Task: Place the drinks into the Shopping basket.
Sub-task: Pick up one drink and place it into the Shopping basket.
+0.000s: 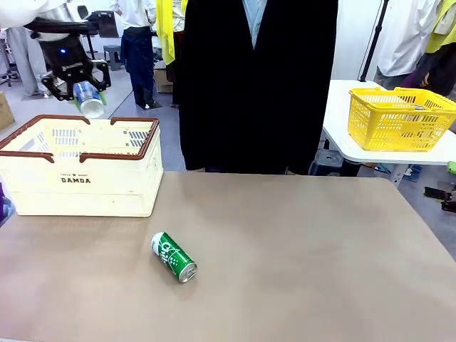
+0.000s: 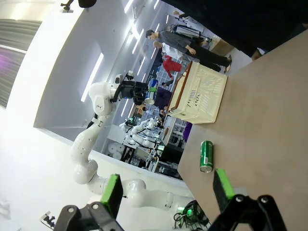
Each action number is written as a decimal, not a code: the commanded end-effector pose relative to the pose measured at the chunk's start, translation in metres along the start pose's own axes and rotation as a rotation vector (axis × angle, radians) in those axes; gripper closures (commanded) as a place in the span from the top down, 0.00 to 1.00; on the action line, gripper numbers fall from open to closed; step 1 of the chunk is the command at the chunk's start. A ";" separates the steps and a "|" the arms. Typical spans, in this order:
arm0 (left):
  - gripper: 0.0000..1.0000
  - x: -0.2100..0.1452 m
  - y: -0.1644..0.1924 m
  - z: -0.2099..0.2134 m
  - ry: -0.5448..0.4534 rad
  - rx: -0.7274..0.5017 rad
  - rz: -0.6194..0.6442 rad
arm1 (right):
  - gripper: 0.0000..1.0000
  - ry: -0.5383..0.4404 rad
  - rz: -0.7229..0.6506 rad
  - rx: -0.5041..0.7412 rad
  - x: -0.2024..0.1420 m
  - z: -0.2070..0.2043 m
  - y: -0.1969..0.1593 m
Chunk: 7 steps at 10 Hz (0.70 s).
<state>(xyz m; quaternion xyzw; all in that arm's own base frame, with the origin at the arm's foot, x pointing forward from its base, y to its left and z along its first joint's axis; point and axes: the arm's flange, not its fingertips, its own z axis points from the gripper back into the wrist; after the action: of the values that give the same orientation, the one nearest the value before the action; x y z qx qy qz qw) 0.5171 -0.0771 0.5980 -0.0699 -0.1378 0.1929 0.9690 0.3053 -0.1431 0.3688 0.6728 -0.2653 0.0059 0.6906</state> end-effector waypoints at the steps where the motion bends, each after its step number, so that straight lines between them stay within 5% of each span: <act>1: 0.00 -0.004 -0.003 0.006 -0.009 0.009 -0.041 | 1.00 0.007 -0.015 0.004 0.000 0.001 0.005; 2: 0.00 0.000 0.000 0.000 0.000 0.000 0.000 | 1.00 0.007 -0.015 0.004 0.000 0.001 0.005; 5: 0.00 0.034 -0.019 -0.059 0.066 0.061 -0.513 | 1.00 0.007 -0.015 0.004 0.000 0.001 0.005; 7: 0.00 0.037 -0.013 -0.091 -0.026 0.039 -0.556 | 1.00 0.007 -0.015 0.004 0.000 0.001 0.005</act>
<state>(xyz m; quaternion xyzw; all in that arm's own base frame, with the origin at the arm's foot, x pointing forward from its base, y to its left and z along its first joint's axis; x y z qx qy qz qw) 0.5812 -0.0902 0.5174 -0.0031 -0.1195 -0.0600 0.9910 0.3053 -0.1430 0.3690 0.6728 -0.2653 0.0062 0.6905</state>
